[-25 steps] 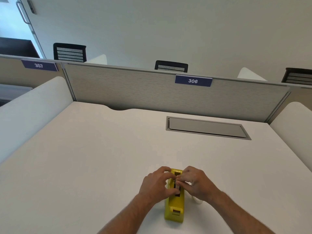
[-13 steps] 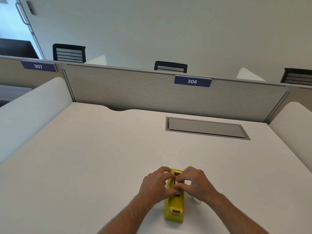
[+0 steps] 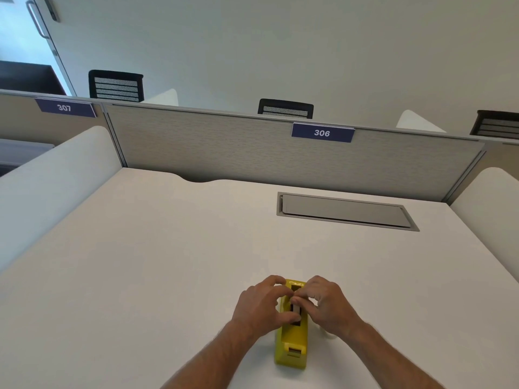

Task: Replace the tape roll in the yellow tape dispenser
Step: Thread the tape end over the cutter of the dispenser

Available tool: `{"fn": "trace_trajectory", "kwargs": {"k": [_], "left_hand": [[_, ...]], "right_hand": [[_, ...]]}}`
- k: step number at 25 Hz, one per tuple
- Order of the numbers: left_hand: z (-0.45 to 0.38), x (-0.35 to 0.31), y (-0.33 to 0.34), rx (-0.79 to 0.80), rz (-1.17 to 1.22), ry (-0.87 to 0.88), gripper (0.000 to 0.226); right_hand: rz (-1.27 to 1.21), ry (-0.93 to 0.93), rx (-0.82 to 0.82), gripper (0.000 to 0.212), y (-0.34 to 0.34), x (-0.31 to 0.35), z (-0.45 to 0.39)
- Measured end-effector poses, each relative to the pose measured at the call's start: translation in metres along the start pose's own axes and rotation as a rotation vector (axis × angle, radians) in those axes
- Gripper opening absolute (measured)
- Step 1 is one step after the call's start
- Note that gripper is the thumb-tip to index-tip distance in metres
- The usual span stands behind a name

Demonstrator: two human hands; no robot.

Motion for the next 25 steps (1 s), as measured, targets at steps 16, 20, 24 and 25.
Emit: {"fn": "trace_trajectory", "kwargs": {"k": [16,20,24,25], "left_hand": [[-0.001,-0.0011,-0.0012,0.003,-0.002,-0.005,0.054],[-0.0008,-0.0007,-0.0012,0.011,-0.009,-0.005,0.054],[-0.0006,-0.0003,-0.001,0.01,-0.007,-0.009,0.055],[-0.0006,-0.0004,-0.0008,0.011,-0.008,-0.01,0.055]], "right_hand": [[-0.054,0.043,0.107,0.01,-0.0013,-0.0081,-0.0034],[-0.046,0.062,0.1,0.011,-0.0026,-0.0071,-0.0046],[-0.029,0.059,0.103,0.009,-0.0023,-0.0061,-0.0053],[-0.029,0.059,0.098,0.009,-0.0023,-0.0062,-0.0047]]}}
Point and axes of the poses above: each hand's wrist, its own z-axis away from the middle knuckle, its own y-axis out of the palm, x = y × z, the point moved 6 cm from there along -z, towards the middle knuckle, and after that the axes turned 10 degrees about -x, right-handed, at the moved point
